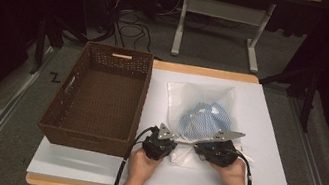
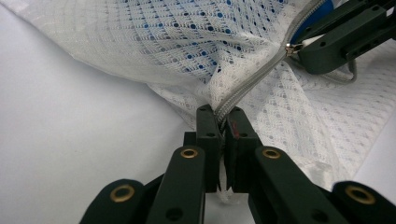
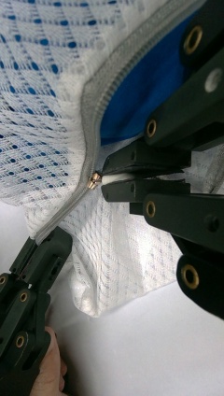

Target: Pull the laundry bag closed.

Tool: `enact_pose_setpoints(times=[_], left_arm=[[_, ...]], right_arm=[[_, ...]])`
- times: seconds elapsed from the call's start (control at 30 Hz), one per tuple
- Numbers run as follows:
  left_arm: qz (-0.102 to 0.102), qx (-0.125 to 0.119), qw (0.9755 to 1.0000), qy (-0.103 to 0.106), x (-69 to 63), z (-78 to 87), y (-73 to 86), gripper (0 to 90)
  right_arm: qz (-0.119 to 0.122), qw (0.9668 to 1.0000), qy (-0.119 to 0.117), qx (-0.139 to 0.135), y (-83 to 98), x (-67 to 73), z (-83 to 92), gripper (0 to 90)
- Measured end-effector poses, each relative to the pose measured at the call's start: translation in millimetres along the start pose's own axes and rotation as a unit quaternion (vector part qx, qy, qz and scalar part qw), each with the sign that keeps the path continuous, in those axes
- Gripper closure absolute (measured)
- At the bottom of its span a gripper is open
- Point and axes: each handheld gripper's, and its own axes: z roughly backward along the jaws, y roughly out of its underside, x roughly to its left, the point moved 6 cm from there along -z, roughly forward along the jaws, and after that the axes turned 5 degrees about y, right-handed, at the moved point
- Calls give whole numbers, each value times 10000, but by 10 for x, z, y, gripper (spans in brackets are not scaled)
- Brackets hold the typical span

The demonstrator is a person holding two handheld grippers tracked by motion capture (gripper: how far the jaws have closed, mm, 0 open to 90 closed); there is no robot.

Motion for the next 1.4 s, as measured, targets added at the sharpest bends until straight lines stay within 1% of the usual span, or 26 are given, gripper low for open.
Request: enact_pose_setpoints(times=[0.07, 0.1, 0.17, 0.2, 0.5, 0.6, 0.7, 0.9, 0.97, 1.03, 1.1, 1.17, 1.27, 1.33, 1.4], left_arm=[[25, -11, 10000, 12, 8, 4, 0, 859], [36, -33, 10000, 29, 9, 7, -1, 859], [65, -72, 9999, 33, 11, 13, -2, 859], [83, -95, 9999, 31, 16, 19, -2, 859], [111, -154, 9998, 26, 19, 29, -4, 859], [160, -171, 9997, 36, 29, 35, -4, 860], [154, -178, 9997, 16, 29, 35, -4, 860], [129, -150, 9998, -10, 24, 28, -4, 860], [74, -64, 9999, -61, 17, 13, -1, 860], [31, -40, 10000, -83, 9, 9, -1, 860], [62, -48, 9999, -80, 16, 11, -1, 859], [71, -51, 9999, -81, 17, 12, -1, 860], [74, -63, 9999, -79, 17, 12, -1, 860], [102, -78, 9999, -72, 19, 13, -2, 860], [84, -64, 9999, -75, 20, 14, -1, 859]], right_arm=[[51, 10000, 12, -6, 0, -5, 6, 870], [46, 10000, 41, 30, 1, -8, 16, 870], [8, 10000, 41, -51, -1, -13, 11, 870], [-15, 10000, 34, -16, 5, -14, 16, 870], [-19, 10000, 40, -54, 1, -16, 16, 870], [-9, 10000, 61, -37, 1, -24, 22, 870], [34, 9999, 86, -41, -1, -34, 33, 869], [33, 9999, 93, -51, -5, -34, 40, 869], [50, 9999, 108, -29, 0, -42, 37, 870], [35, 9999, 125, -27, 4, -48, 35, 870], [10, 9999, 120, -33, 11, -52, 39, 869], [36, 9999, 143, 17, 18, -61, 58, 869], [12, 9999, 153, -44, 18, -71, 68, 869], [-3, 9999, 166, -4, 27, -79, 75, 869], [-6, 9999, 168, -18, 30, -83, 77, 869]])
